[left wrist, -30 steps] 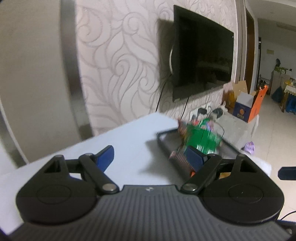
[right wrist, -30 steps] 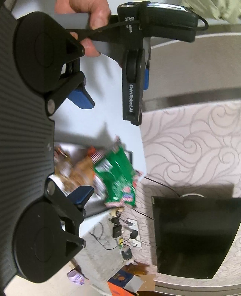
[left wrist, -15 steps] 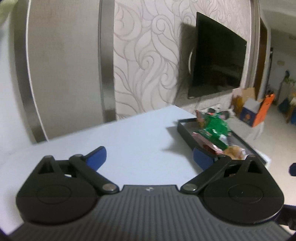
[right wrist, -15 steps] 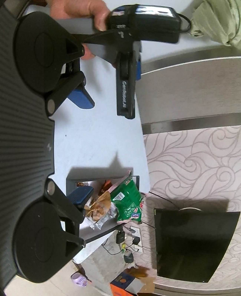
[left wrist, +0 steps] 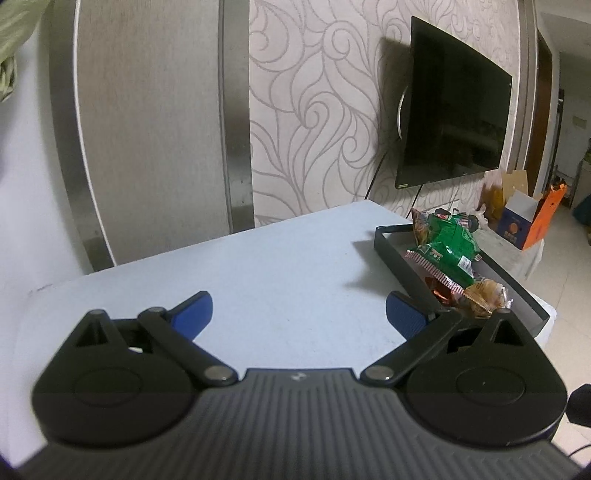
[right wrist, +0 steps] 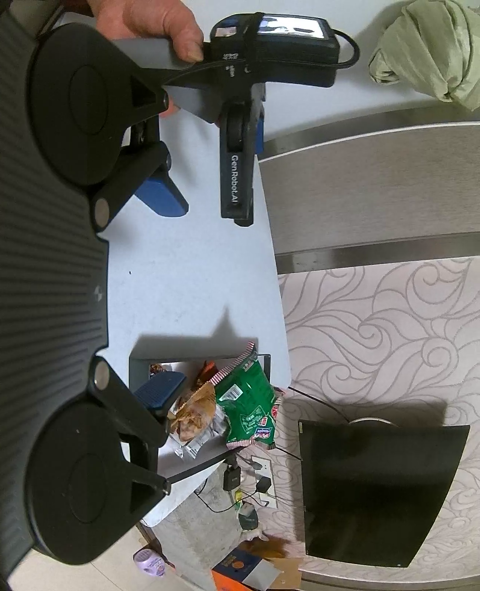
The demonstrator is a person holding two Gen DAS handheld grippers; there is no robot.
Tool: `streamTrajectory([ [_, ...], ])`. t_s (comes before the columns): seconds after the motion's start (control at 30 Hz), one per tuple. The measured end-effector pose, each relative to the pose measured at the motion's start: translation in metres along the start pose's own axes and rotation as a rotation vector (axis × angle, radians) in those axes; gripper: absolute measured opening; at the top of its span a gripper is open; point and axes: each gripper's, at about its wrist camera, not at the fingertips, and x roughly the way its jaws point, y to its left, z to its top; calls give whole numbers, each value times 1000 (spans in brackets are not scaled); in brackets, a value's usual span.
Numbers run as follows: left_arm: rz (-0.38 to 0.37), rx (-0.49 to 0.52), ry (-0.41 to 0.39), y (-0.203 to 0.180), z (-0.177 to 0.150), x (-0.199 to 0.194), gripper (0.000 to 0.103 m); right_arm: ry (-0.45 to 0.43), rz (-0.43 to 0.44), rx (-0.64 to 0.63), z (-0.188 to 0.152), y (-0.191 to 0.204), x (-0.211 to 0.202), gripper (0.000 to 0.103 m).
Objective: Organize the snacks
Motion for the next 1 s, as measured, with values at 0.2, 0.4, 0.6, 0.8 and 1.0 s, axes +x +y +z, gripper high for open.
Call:
streamTrajectory([
  [0.2, 20, -30, 22, 1, -1, 3, 102, -6, 2, 3, -2, -1, -6, 94],
  [0.4, 126, 60, -10, -16, -1, 0, 102, -4, 3, 3, -3, -2, -7, 94],
  [0.6, 101, 87, -27, -24, -3, -4, 102, -5, 5, 10, -4, -5, -10, 94],
  [0.8, 92, 62, -9, -20, -3, -1, 102, -4, 2, 14, -3, -7, -11, 94],
  [1.0, 93, 72, -14, -22, -4, -4, 102, -1, 1, 12, -4, -7, -12, 94],
])
